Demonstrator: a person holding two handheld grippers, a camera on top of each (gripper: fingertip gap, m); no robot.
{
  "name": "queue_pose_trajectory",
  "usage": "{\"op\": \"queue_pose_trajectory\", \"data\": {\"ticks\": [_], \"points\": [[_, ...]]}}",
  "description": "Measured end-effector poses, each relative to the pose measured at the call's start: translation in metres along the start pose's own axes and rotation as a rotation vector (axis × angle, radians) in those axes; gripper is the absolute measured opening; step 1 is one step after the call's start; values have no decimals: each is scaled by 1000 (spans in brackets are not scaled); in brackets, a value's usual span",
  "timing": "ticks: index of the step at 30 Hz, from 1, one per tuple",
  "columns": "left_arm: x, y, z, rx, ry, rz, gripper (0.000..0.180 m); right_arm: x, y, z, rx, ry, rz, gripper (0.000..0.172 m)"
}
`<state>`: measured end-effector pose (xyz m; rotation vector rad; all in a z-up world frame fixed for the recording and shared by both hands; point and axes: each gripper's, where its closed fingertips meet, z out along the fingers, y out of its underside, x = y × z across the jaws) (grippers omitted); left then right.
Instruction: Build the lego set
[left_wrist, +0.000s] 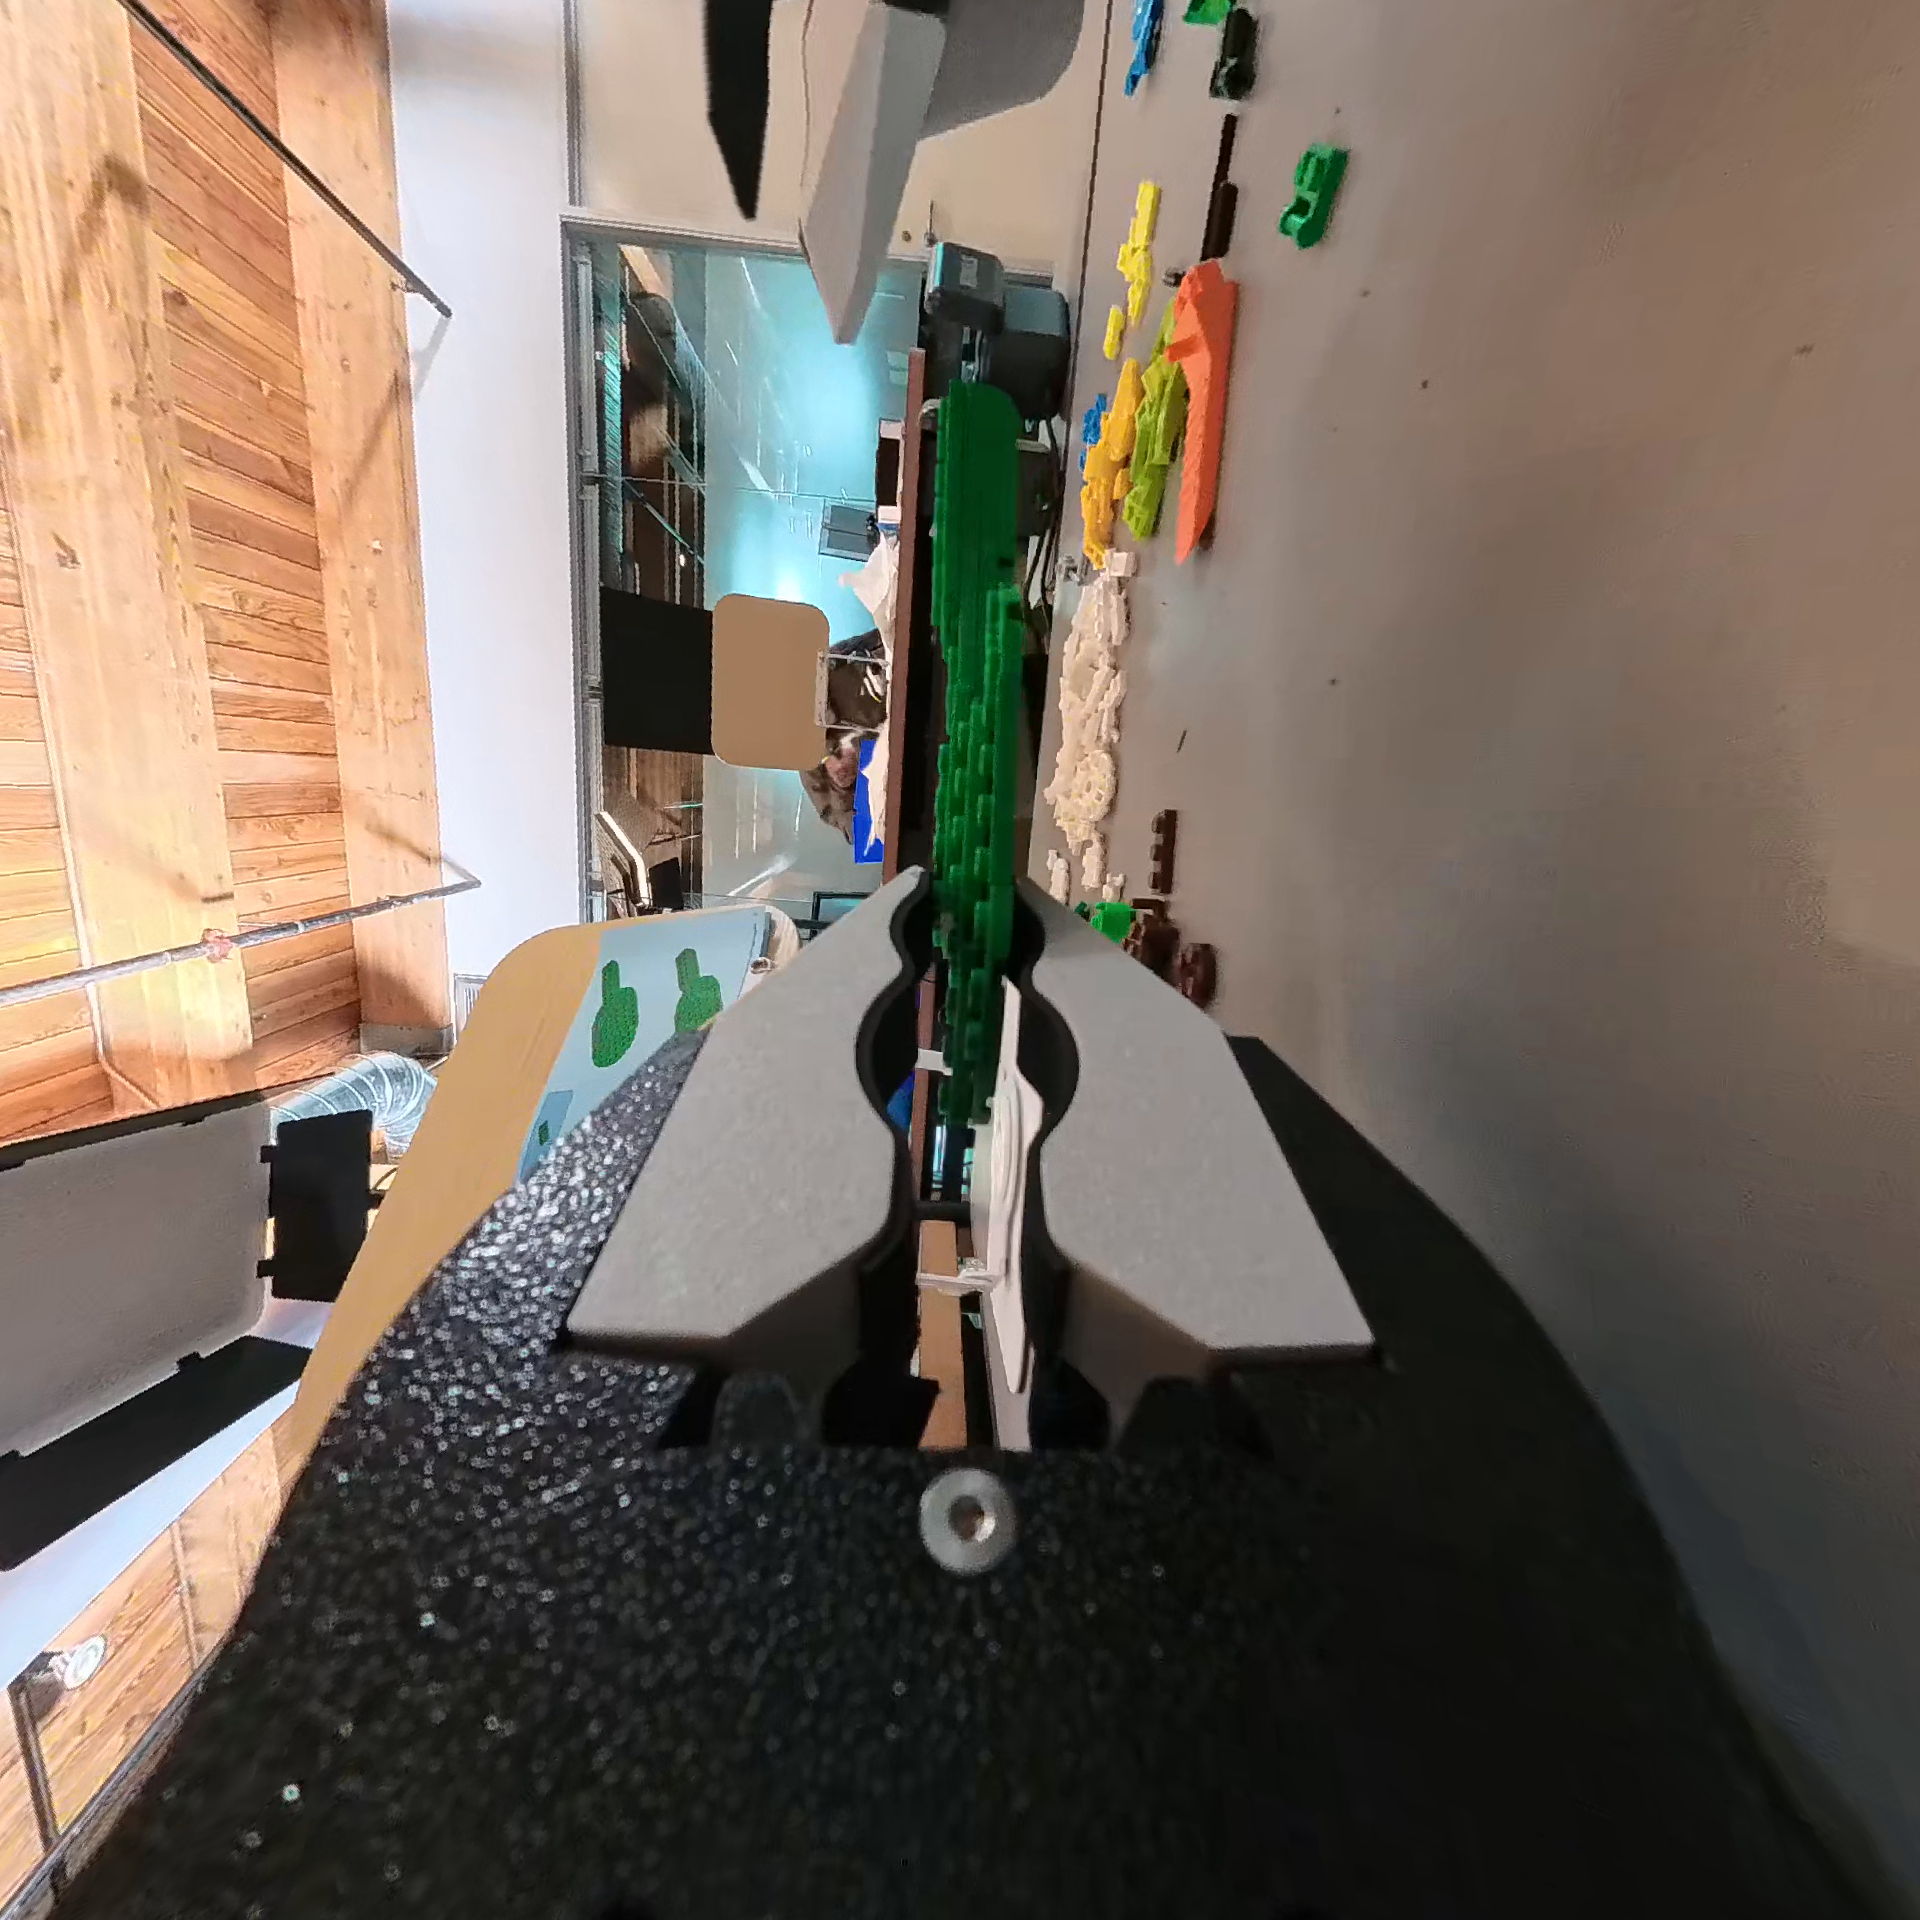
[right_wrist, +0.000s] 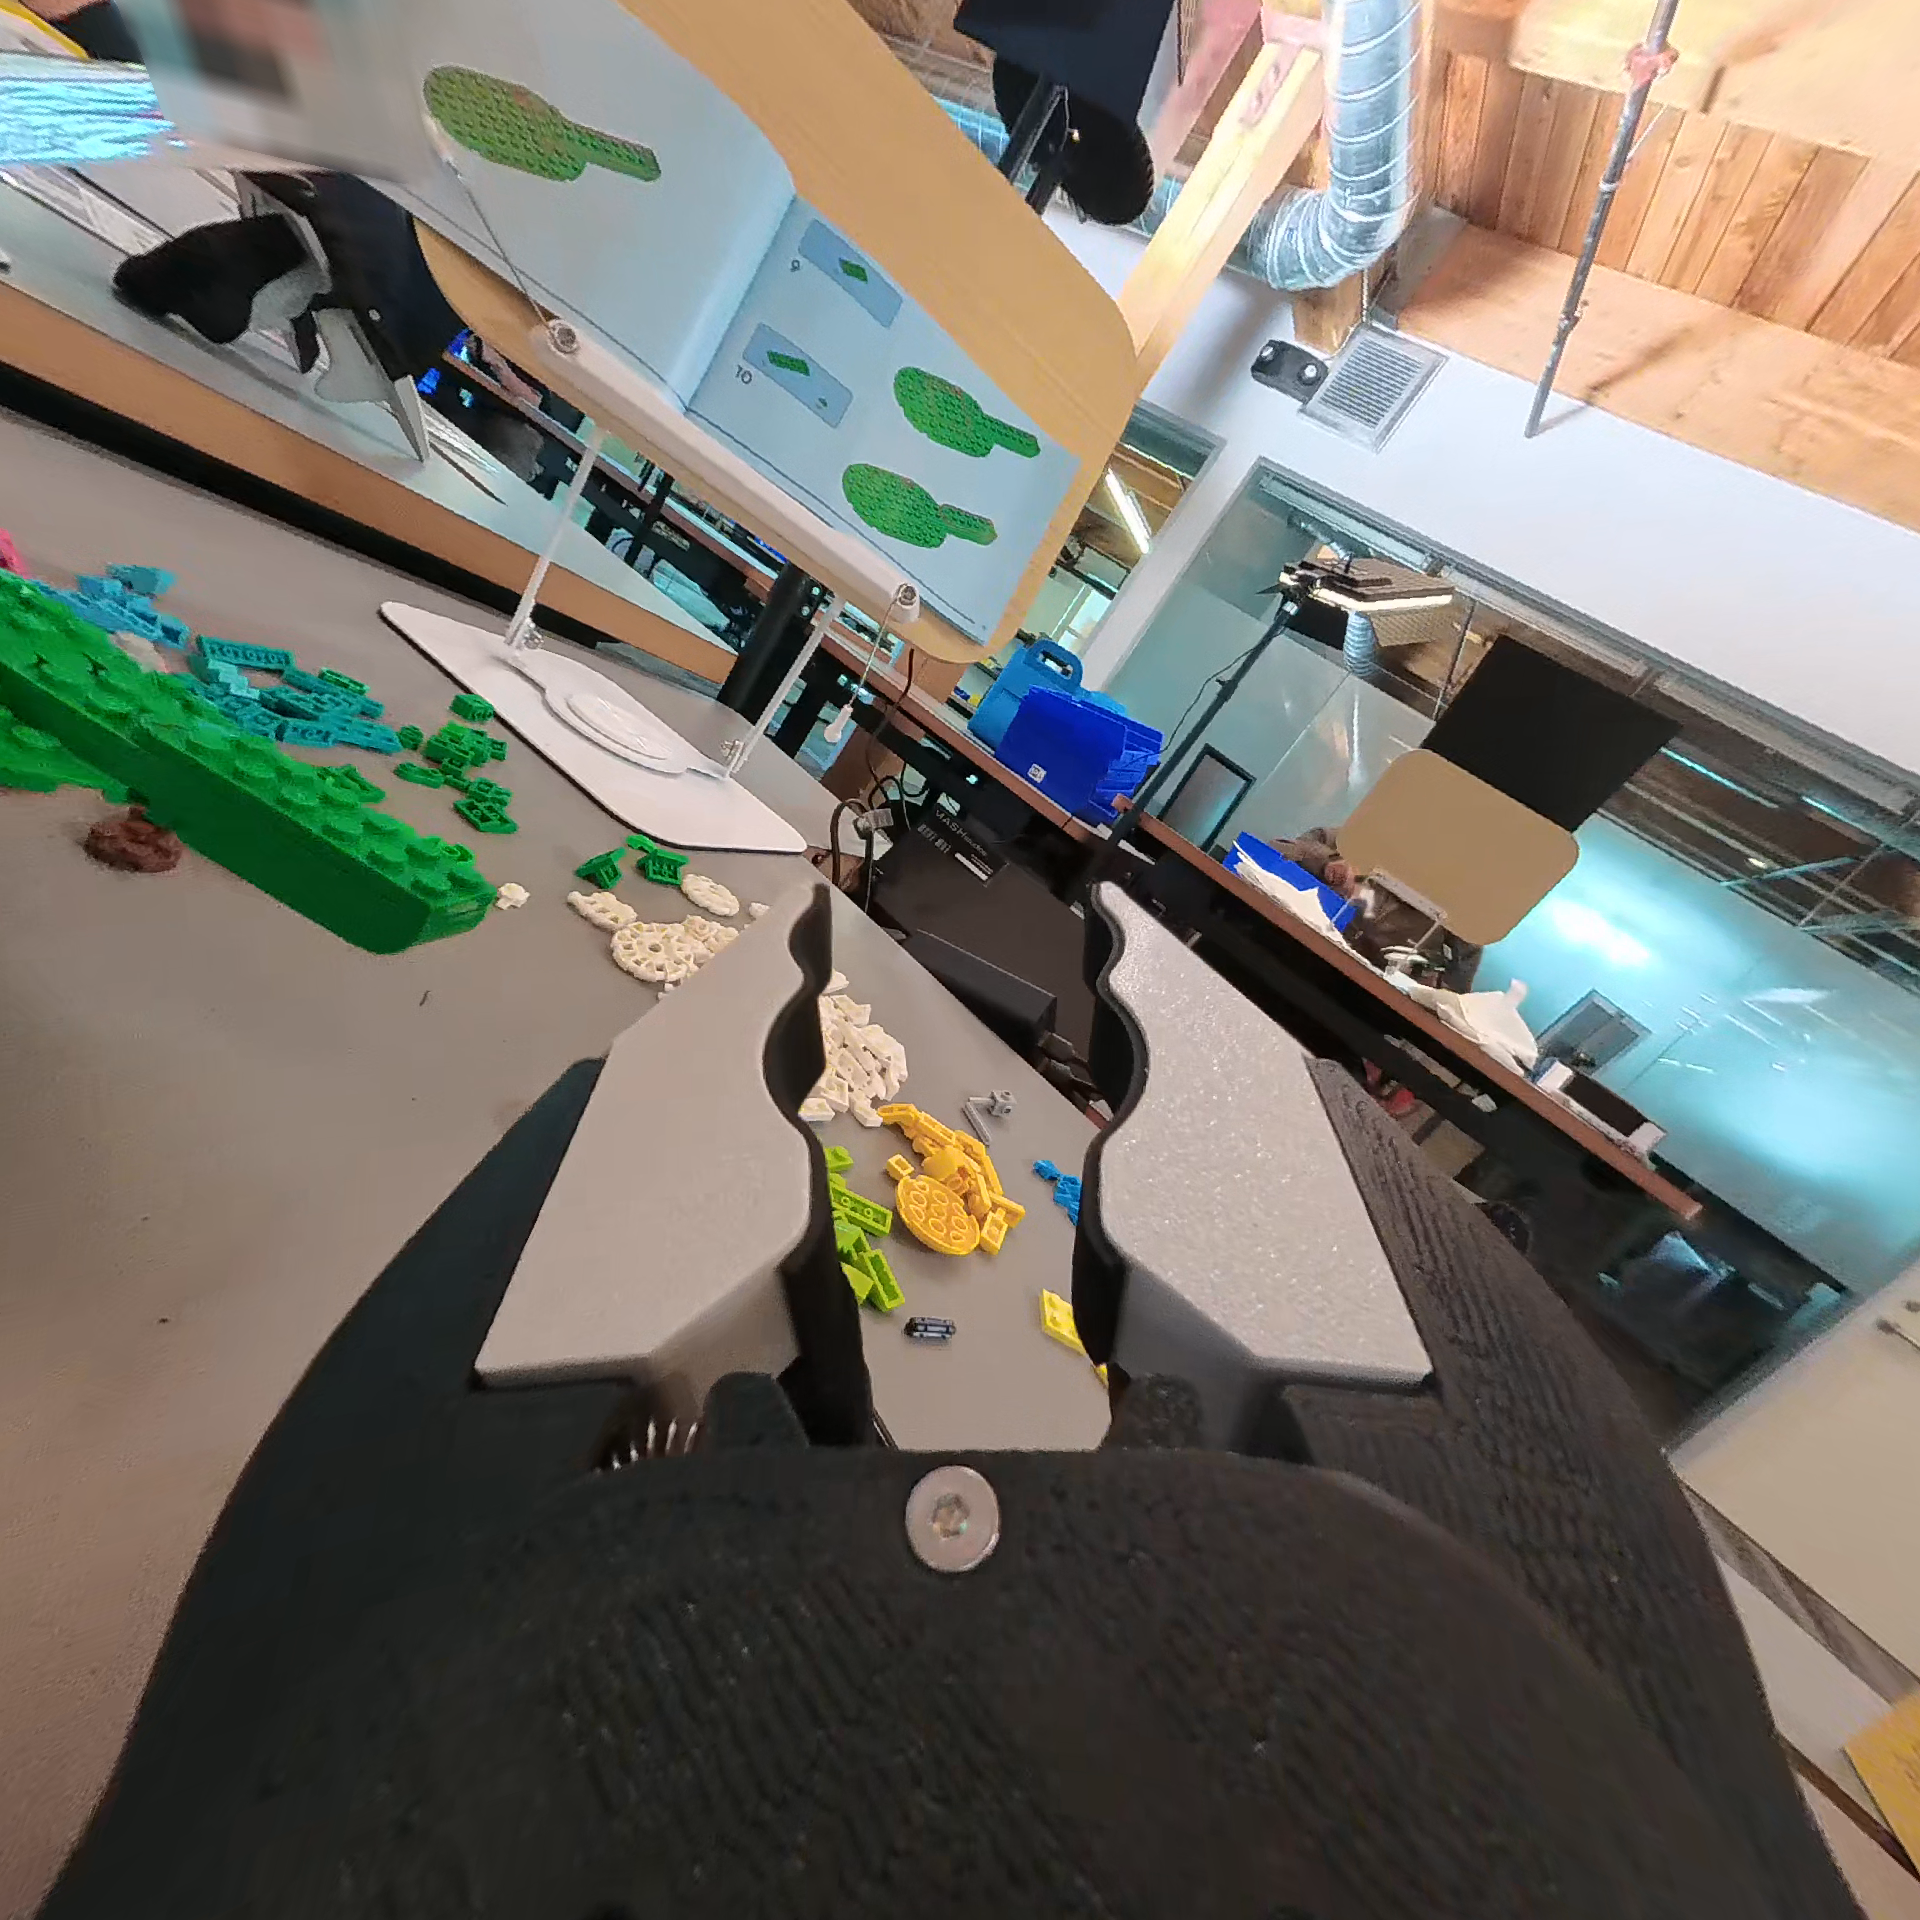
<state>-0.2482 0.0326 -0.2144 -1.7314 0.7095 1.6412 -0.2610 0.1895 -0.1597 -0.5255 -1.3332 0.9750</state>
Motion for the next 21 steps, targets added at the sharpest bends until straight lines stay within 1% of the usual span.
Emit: {"op": "queue_pose_trajectory", "data": {"ticks": [7, 21], "points": [[0, -1, 0, 5, -1, 11, 9, -6, 0, 1, -4, -18, -39, 44], [0, -1, 0, 6, -2, 12, 9, -7, 1, 1, -3, -26, -26, 39]]}}
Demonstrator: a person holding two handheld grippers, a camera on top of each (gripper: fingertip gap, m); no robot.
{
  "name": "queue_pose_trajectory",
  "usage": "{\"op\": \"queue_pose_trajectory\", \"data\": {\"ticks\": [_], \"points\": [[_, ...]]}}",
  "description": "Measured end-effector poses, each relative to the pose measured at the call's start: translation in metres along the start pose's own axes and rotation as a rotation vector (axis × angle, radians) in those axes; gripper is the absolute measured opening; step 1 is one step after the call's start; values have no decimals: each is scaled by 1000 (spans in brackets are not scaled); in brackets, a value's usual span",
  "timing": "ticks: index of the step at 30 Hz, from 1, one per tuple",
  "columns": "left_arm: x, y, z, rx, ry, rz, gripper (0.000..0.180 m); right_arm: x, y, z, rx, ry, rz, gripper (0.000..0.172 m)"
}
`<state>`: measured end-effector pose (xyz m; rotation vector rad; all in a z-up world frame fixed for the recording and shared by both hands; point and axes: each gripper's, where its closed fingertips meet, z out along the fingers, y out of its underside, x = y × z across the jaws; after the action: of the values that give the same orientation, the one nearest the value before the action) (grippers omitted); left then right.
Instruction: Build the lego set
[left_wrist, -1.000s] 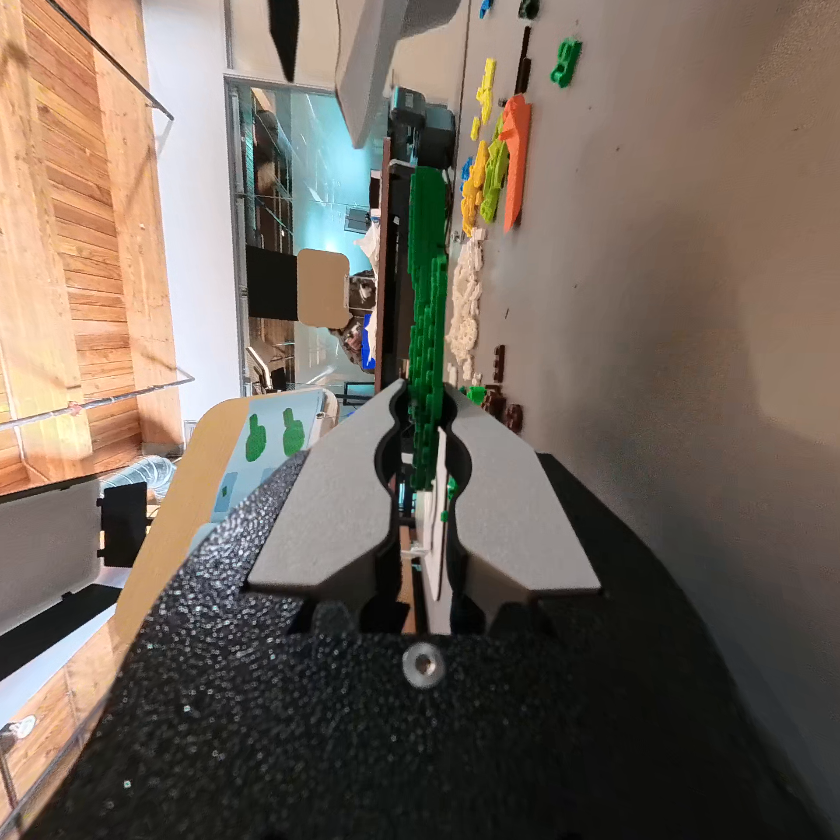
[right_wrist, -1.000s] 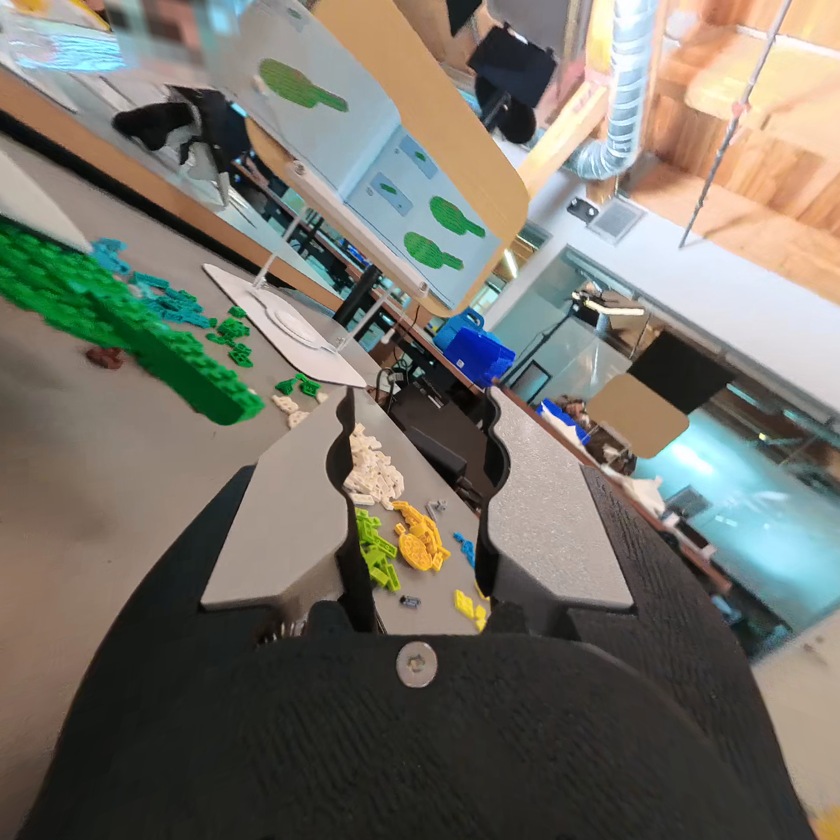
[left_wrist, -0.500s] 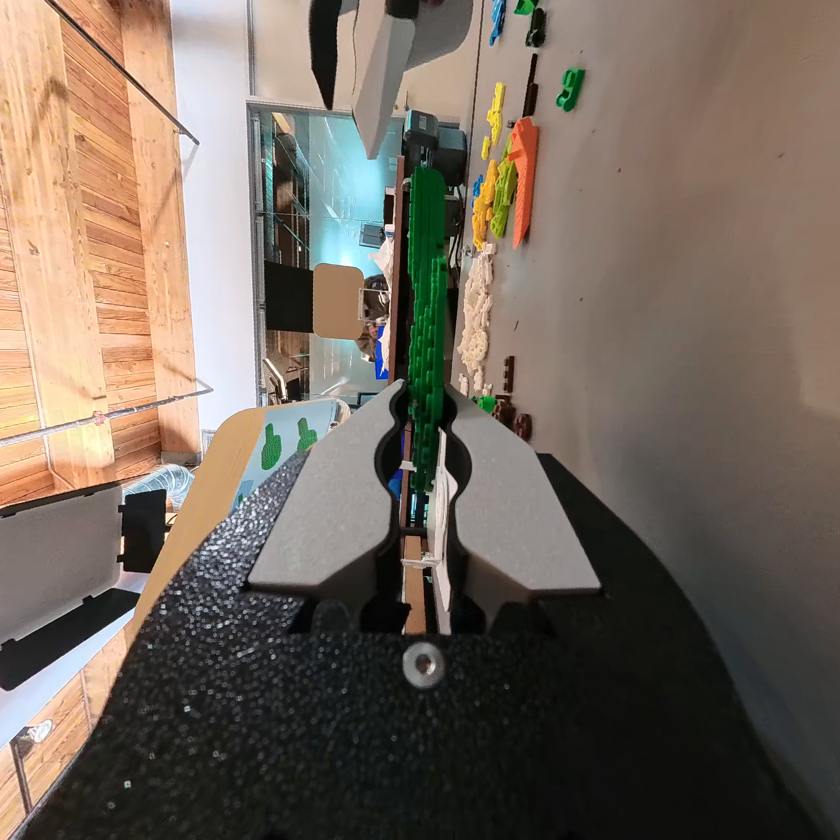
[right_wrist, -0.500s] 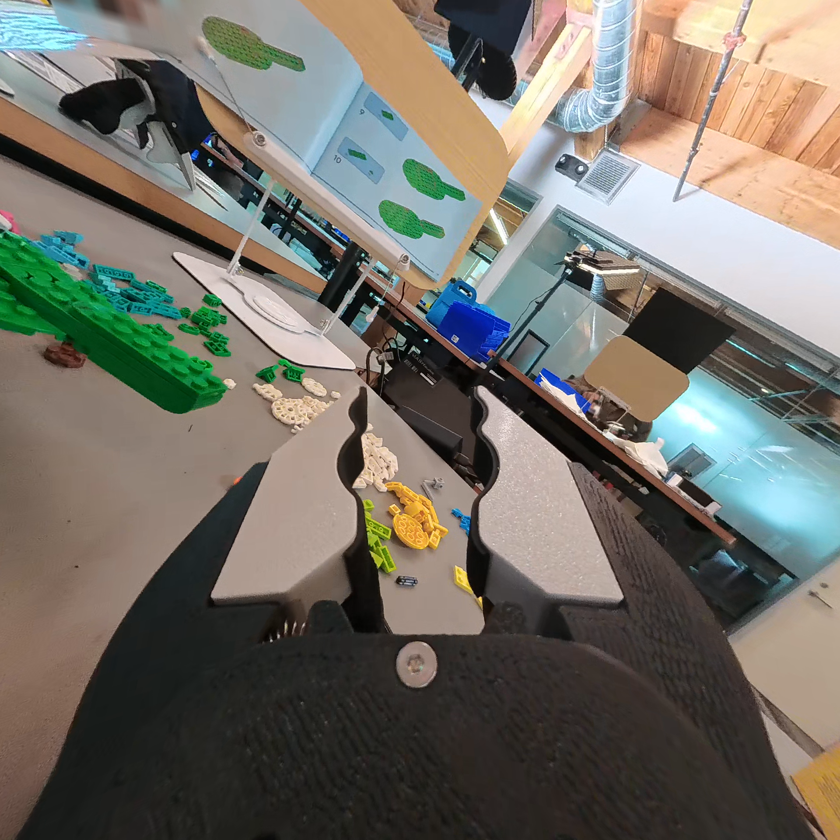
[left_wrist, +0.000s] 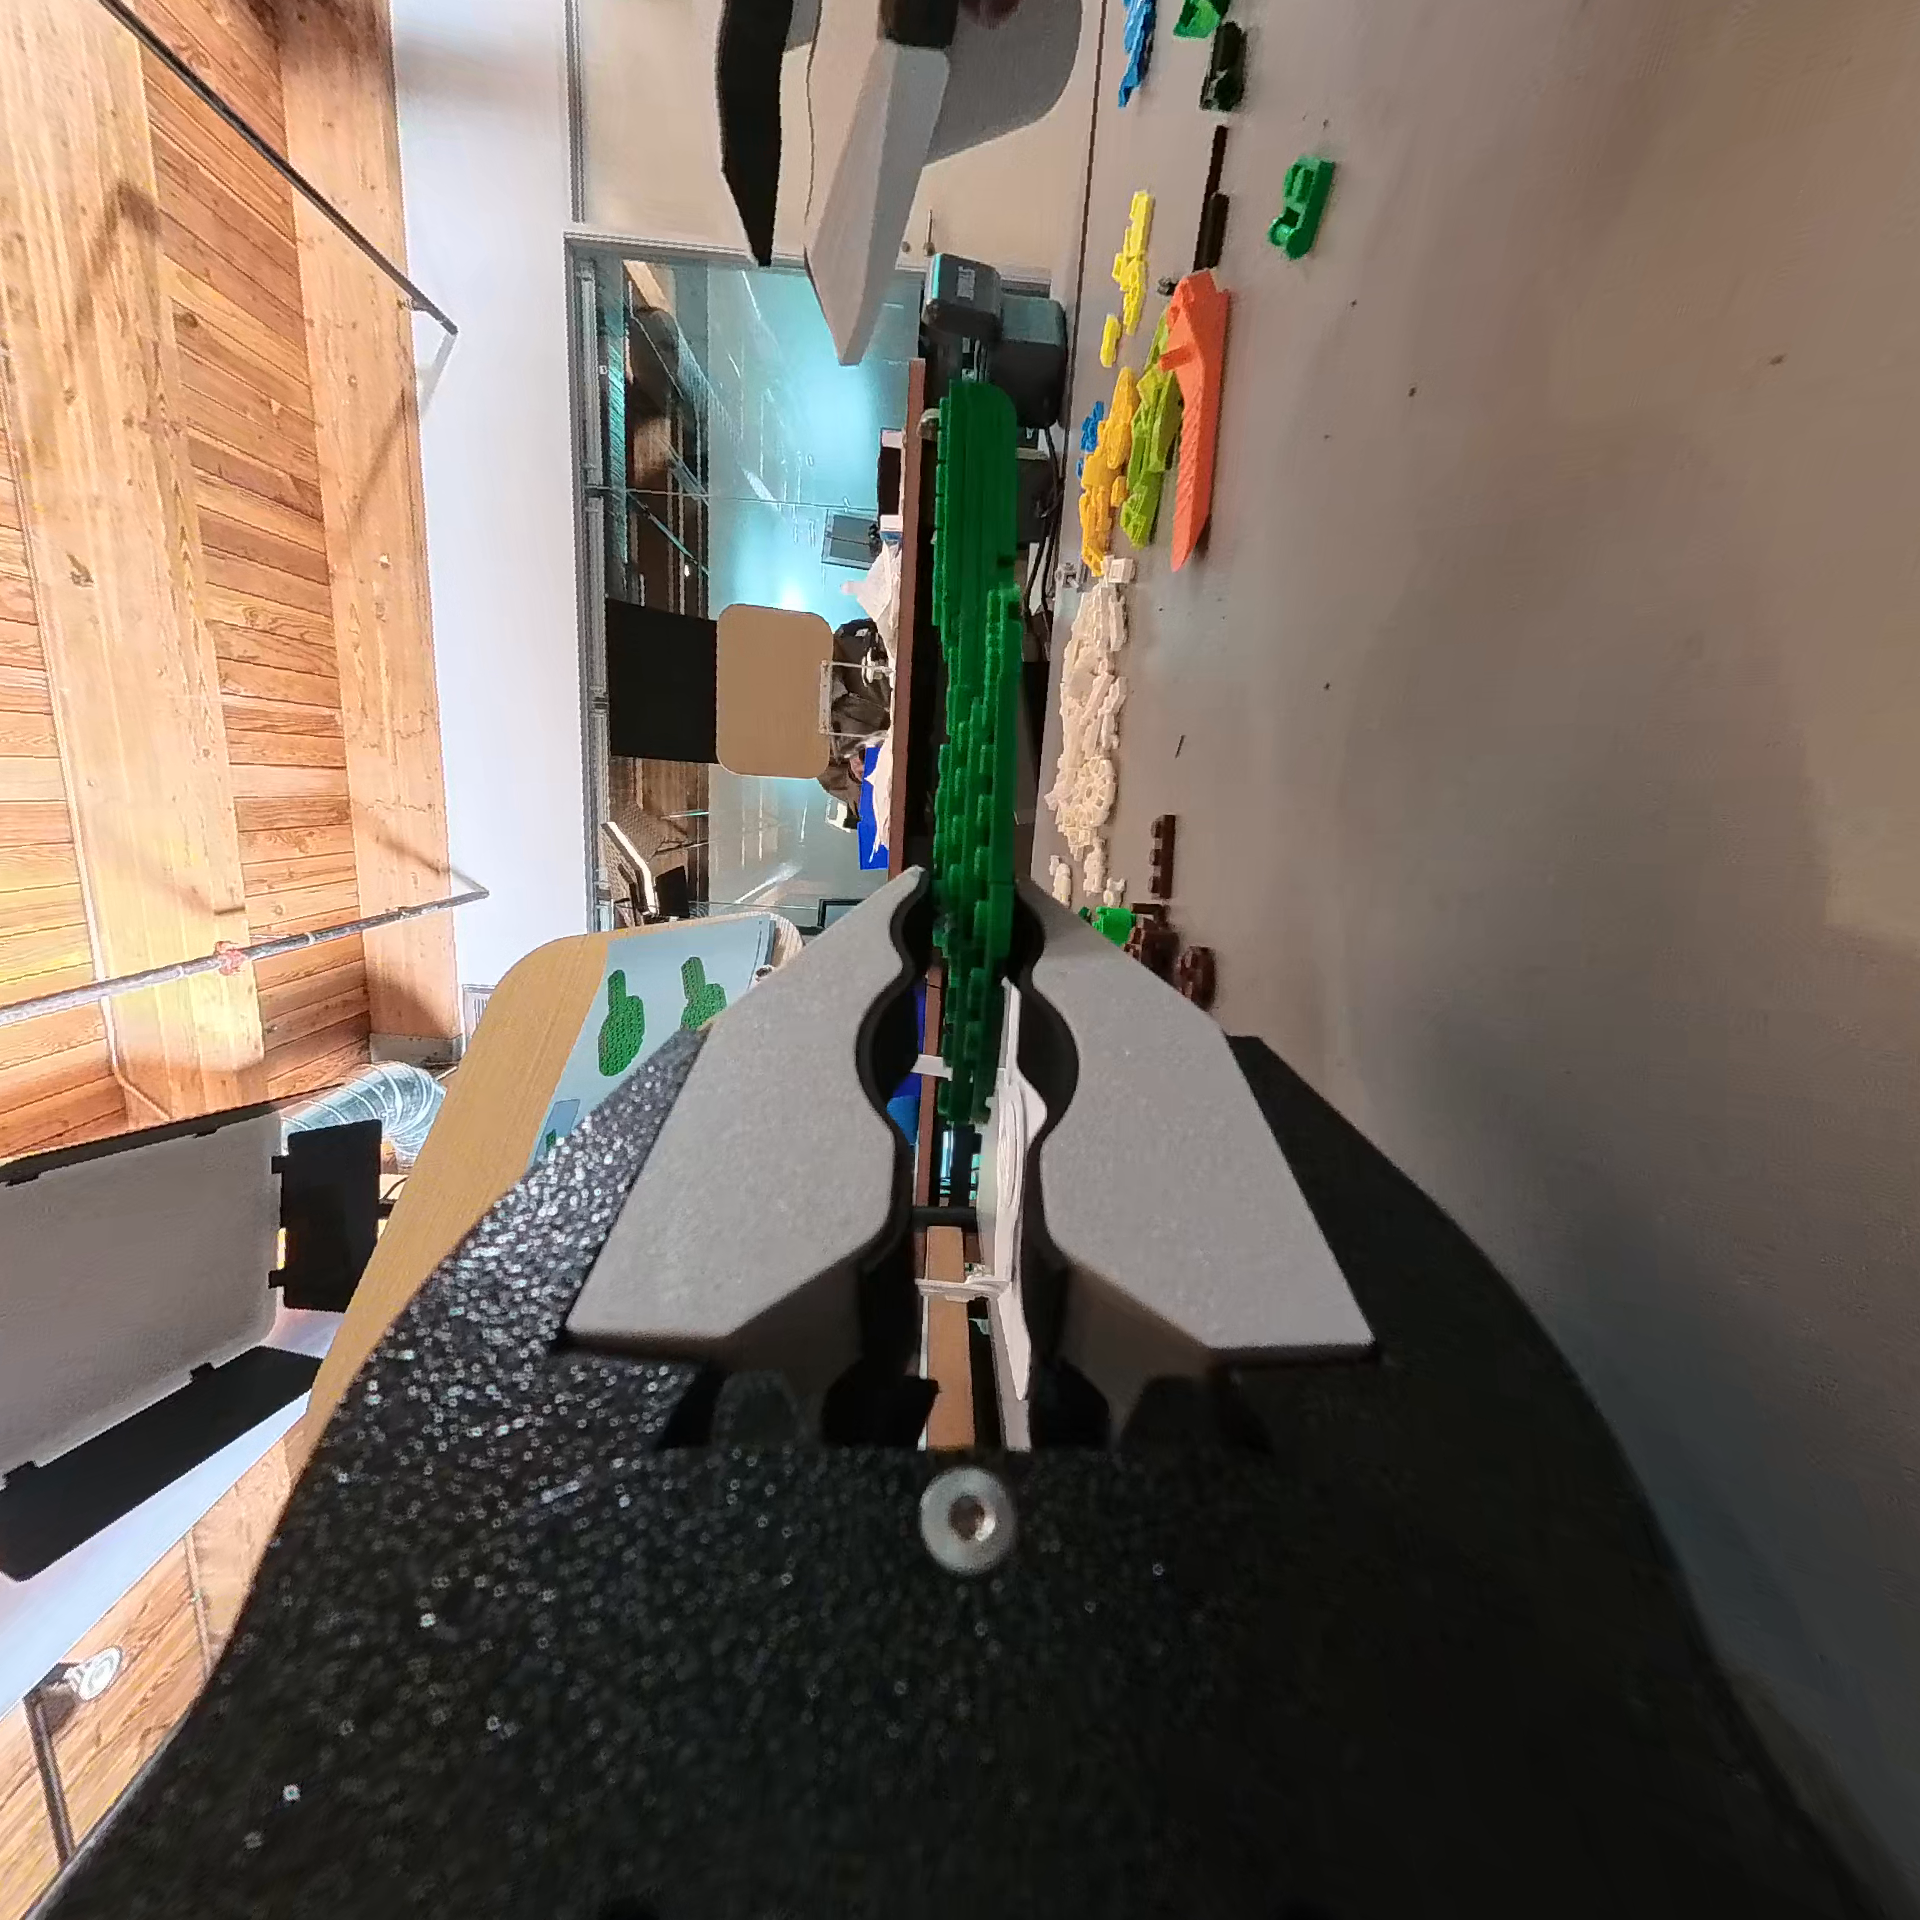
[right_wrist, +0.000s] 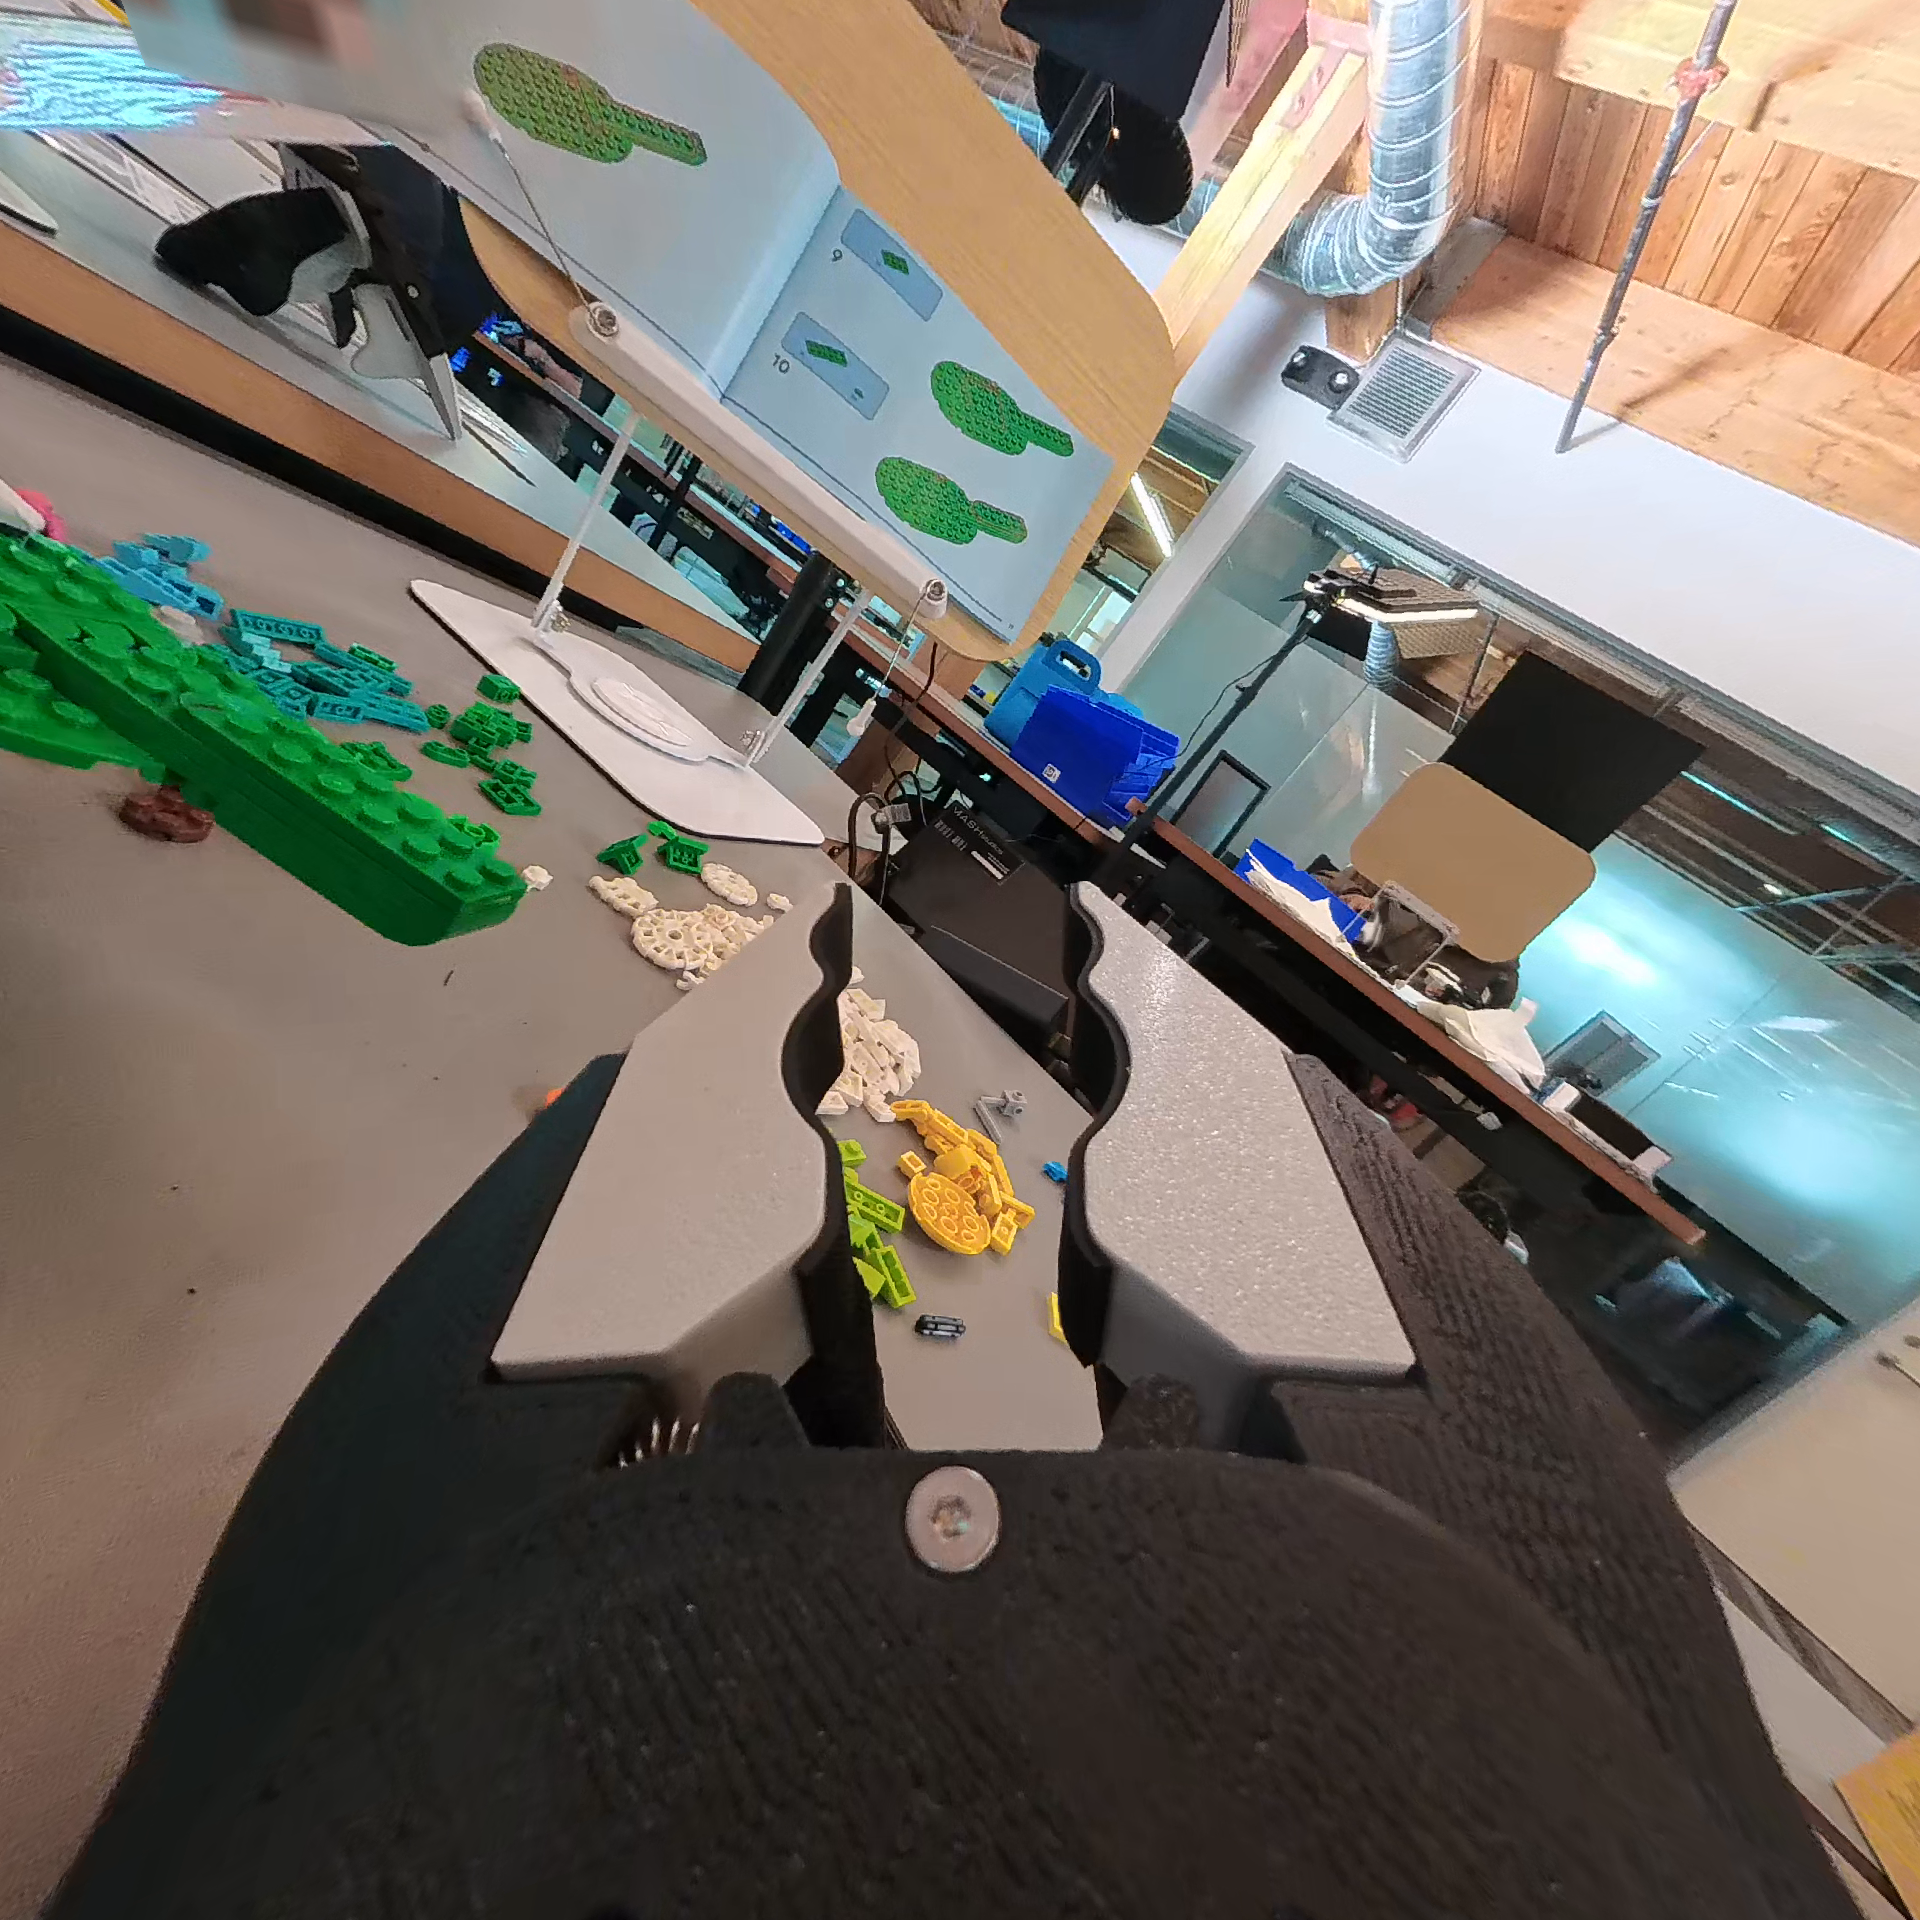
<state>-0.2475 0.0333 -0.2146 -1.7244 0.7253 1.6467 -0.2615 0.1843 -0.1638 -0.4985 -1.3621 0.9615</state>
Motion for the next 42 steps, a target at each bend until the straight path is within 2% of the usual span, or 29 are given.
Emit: {"op": "queue_pose_trajectory", "data": {"ticks": [13, 18, 26, 30, 36, 42], "points": [[7, -2, 1, 14, 37, 8, 9, -1, 0, 1, -2, 1, -6, 35], [33, -24, -6, 158, 189, 1, 9, 5, 3, 4, -15, 36, 11, 35], [42, -24, -4, 114, 220, 109, 9, 11, 5, 3, -23, 61, 29, 33], [51, -33, -11, 134, 338, 29, 10, 11, 6, 4, -25, 65, 22, 32], [55, -39, -16, 110, 431, 77, 16, 18, 9, 4, -39, 93, 47, 30], [53, -48, -35, 132, 641, -72, 29, 18, 8, 3, -27, 82, 68, 27]]}}
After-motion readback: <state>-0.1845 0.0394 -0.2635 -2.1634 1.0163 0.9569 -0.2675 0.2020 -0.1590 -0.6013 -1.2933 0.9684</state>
